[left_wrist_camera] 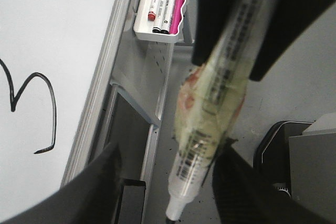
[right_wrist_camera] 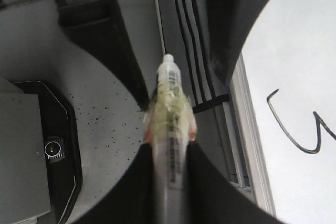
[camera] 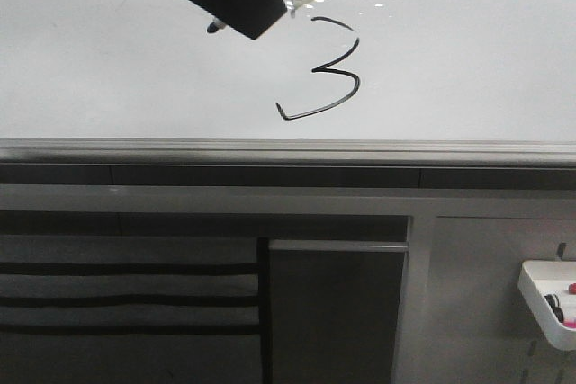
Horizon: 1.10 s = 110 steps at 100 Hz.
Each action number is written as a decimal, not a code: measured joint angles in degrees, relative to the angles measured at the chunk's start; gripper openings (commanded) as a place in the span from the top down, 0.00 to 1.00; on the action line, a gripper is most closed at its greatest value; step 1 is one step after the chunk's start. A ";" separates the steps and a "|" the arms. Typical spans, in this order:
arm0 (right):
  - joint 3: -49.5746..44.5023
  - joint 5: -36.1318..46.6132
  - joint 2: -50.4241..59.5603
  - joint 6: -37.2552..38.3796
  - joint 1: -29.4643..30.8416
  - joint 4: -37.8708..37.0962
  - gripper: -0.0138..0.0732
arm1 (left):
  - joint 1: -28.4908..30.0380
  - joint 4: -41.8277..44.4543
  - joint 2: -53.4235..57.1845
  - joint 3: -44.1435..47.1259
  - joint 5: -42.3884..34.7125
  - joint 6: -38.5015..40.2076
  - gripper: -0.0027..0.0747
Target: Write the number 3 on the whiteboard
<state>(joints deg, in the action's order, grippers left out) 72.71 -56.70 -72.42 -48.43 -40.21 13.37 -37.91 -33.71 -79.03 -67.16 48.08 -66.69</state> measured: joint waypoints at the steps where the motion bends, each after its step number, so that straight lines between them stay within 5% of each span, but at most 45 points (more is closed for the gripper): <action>1: 0.00 0.00 0.00 0.00 0.00 0.00 0.88 | 0.00 0.00 0.00 0.00 0.00 0.00 0.64; 45: 0.00 0.00 0.00 0.00 0.00 0.18 0.88 | -0.09 -0.91 0.00 -0.09 1.97 -1.13 0.99; 61: 0.00 -0.08 0.00 -0.11 0.00 0.18 0.87 | -0.09 -0.79 0.00 -0.09 2.08 -1.61 0.99; 86: 0.00 1.10 0.00 4.49 1.48 -2.72 0.57 | 1.01 -0.79 0.00 -0.09 1.57 -1.29 0.99; 110: 0.00 -0.16 2.56 17.76 11.67 -8.09 0.56 | 12.46 0.83 0.00 2.93 -10.31 10.14 0.99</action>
<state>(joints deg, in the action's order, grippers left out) 72.71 -56.86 -69.86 -30.67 -28.55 5.28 -25.45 -32.88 -79.03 -64.23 37.76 -56.55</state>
